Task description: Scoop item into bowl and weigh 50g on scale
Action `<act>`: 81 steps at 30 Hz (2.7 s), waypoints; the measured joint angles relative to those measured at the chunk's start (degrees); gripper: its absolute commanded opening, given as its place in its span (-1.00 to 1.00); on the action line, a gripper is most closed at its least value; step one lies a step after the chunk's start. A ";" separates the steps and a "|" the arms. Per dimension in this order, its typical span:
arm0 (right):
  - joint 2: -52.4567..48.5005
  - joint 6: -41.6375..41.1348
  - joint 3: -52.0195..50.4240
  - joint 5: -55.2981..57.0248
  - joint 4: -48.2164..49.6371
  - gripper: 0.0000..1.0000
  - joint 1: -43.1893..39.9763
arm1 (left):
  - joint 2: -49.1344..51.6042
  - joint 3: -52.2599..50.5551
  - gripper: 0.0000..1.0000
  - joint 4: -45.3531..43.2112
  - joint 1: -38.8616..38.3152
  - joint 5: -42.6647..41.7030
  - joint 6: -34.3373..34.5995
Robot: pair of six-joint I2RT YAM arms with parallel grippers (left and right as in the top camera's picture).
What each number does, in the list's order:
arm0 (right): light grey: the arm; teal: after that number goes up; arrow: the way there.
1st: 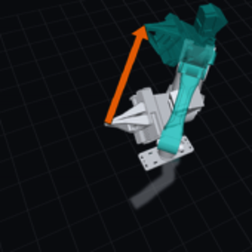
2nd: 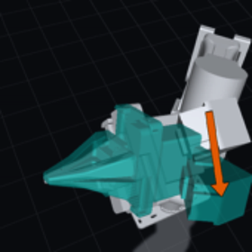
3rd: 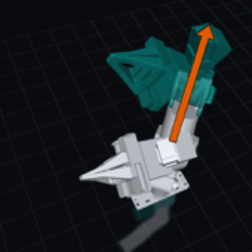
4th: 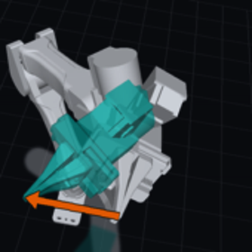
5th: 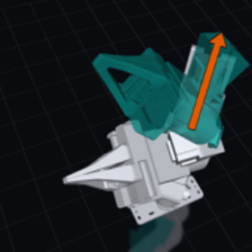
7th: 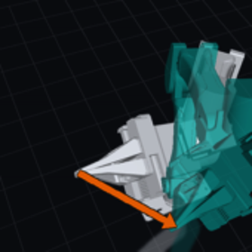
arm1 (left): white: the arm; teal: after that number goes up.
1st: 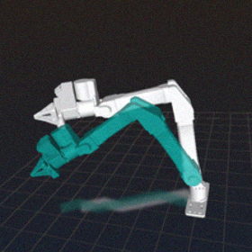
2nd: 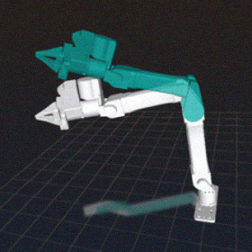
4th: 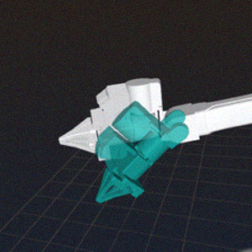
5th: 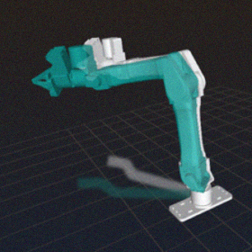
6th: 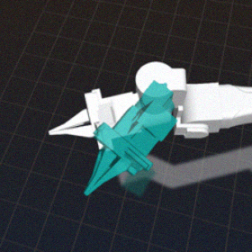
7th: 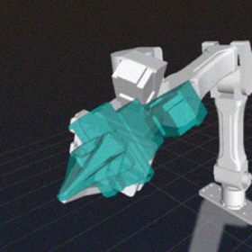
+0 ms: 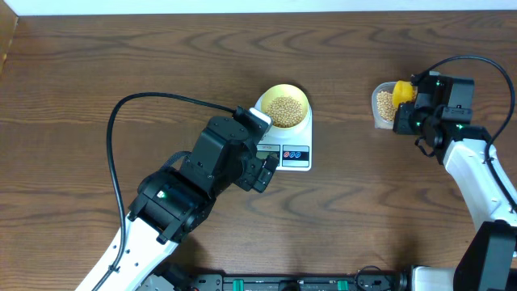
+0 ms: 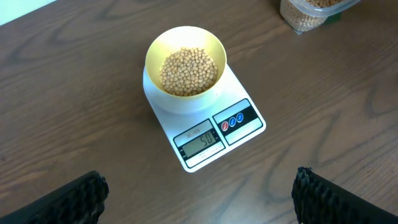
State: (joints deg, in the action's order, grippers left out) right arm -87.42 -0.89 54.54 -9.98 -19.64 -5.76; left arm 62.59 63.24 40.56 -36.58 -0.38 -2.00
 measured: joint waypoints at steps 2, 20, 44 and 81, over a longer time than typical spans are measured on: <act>0.00 0.00 0.00 -0.24 -1.11 -0.98 0.00 | 0.00 0.00 0.94 0.00 0.00 0.00 0.00; -0.31 -0.02 0.00 4.66 -1.77 -0.97 0.24 | 0.00 0.00 0.94 0.00 0.00 0.00 0.00; -3.72 -4.24 0.00 4.31 -0.04 -0.98 4.46 | 0.00 0.00 0.94 0.00 0.00 0.00 0.02; -4.07 -9.09 0.00 -16.11 3.45 -0.98 -4.59 | 0.00 0.00 0.94 0.02 0.00 0.00 0.00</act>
State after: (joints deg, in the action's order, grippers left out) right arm -91.48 -9.98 54.54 -26.09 -16.19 -10.35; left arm 62.59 63.24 40.58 -36.58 -0.38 -2.00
